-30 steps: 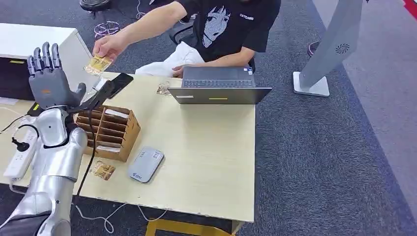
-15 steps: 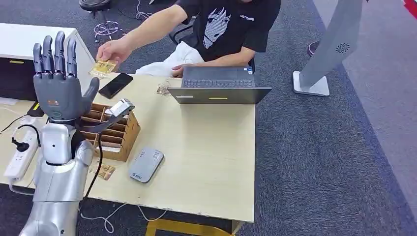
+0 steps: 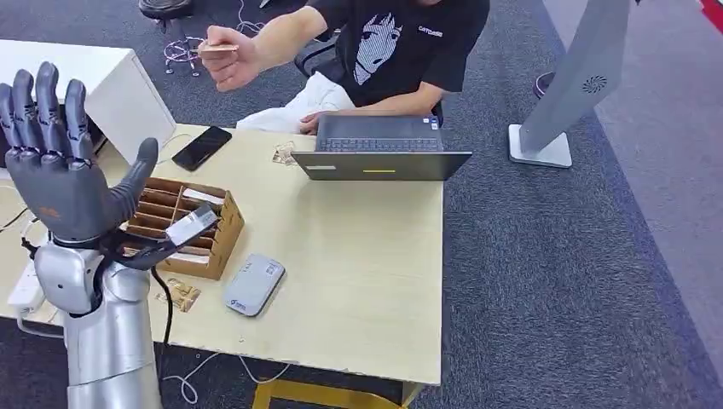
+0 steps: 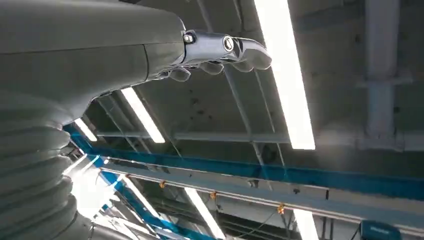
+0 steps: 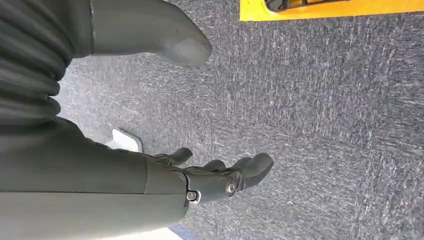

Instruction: Pass the card to the sensor for recognition and then transmit it.

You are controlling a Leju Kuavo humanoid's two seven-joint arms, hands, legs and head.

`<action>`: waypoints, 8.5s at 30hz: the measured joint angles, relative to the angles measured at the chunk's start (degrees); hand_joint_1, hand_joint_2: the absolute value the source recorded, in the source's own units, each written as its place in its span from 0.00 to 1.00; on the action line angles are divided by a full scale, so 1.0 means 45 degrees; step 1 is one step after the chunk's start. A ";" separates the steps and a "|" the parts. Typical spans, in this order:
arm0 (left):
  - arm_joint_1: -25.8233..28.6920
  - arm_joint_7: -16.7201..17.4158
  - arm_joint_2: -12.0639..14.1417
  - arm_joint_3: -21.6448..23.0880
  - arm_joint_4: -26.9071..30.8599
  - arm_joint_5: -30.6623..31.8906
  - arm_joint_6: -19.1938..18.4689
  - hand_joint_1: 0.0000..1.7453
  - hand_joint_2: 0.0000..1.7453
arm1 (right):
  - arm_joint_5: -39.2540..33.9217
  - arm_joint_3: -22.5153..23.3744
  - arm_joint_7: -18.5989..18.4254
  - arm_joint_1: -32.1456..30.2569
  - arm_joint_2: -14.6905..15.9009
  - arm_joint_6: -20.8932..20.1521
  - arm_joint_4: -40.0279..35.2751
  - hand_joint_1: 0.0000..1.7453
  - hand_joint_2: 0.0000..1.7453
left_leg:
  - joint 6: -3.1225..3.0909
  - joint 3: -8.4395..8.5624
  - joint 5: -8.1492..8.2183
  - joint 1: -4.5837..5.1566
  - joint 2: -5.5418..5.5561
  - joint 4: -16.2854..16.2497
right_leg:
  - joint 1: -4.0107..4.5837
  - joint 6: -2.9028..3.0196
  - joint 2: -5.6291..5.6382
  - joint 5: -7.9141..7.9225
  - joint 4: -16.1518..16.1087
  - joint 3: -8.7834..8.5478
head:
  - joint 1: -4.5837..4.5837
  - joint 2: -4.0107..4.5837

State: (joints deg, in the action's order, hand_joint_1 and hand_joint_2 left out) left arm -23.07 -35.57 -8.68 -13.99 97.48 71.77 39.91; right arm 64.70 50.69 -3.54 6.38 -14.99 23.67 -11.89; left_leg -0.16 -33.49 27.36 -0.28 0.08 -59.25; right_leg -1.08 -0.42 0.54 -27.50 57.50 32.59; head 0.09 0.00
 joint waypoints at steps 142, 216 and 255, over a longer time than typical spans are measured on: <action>-0.3030 0.9511 0.3566 0.3197 -0.9000 0.0316 -0.0146 1.00 1.00 | -0.0534 -0.0126 -0.0228 0.0123 0.0092 0.0029 0.0000 0.00 1.00 | -0.0001 -0.0011 -0.0020 0.0001 -0.0008 -0.0001 | 0.0000 0.0004 0.0010 0.0023 0.0001 0.0019 | 0.0000 0.0000; 0.4732 0.8866 0.3449 0.7068 -0.4250 0.0564 -0.1574 1.00 1.00 | -0.1229 0.0437 0.0345 -0.0363 0.0092 -0.0092 0.0005 0.00 1.00 | -0.0026 -0.0022 0.0017 0.0010 -0.0004 0.0002 | -0.0007 -0.0009 0.0000 -0.0005 -0.0005 0.0017 | 0.0000 0.0000; 0.4121 0.9113 0.2997 0.6660 -0.6980 0.0928 -0.1404 1.00 1.00 | -0.0947 0.0432 0.0476 -0.0162 0.0092 -0.0126 0.0000 0.00 1.00 | -0.0026 -0.0019 0.0017 0.0009 -0.0003 0.0002 | -0.0007 -0.0009 -0.0003 -0.0005 -0.0005 0.0015 | 0.0000 0.0000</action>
State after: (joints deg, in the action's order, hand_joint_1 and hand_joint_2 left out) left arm -4.52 5.44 4.81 15.98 66.07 75.95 33.59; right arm 60.43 52.63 -1.40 5.66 -14.58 23.10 -11.89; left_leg -0.27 -33.57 27.44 -0.23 0.07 -59.25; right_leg -1.11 -0.47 0.52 -27.52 57.48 32.65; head 0.09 0.00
